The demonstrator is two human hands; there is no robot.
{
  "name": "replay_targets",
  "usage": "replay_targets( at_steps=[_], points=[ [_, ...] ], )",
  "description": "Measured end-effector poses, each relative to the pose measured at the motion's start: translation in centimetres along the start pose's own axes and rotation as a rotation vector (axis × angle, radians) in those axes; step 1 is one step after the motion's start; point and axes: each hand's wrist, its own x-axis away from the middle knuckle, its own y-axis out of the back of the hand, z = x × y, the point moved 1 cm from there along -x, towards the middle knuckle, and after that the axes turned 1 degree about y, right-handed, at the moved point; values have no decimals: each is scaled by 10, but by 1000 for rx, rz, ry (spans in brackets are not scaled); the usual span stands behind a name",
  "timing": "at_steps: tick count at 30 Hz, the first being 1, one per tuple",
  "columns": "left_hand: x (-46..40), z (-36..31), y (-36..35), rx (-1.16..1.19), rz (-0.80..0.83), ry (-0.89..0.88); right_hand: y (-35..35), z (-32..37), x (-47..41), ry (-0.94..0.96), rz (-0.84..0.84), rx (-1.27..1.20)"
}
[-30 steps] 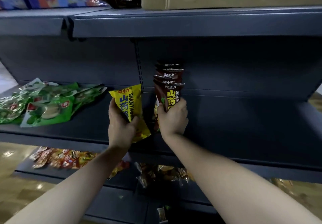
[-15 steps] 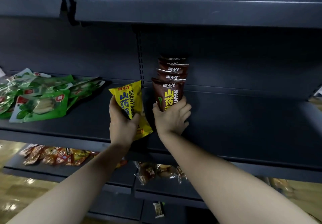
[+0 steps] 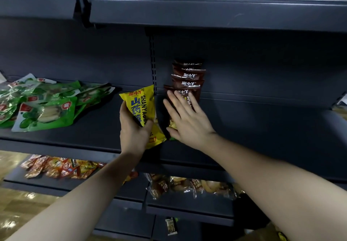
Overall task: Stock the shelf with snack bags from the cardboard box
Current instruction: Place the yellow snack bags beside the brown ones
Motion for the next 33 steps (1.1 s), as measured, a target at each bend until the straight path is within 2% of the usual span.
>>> replay_targets(
  at_steps=[9,17,21,25,28,30,33],
  points=[
    [-1,2,1,17,-31,20,-13,20,0,-240,-66,-120],
    [8,-10,1,47,-20,-15,-14,20,0,-277,-73,-128],
    [11,-31,-1,53,9,-100,-8,20,-2,-269,-94,-240],
    [19,-60,-13,2,84,-254,15,3,-2,-344,-234,-564],
    [30,-83,-32,-1,129,-335,46,-18,2,-535,-316,-1021],
    [35,-99,-48,11,131,-365,63,-29,10,-587,-275,-1236],
    [38,-119,-76,28,137,-417,69,-39,24,-586,-122,-1504]
  ],
)
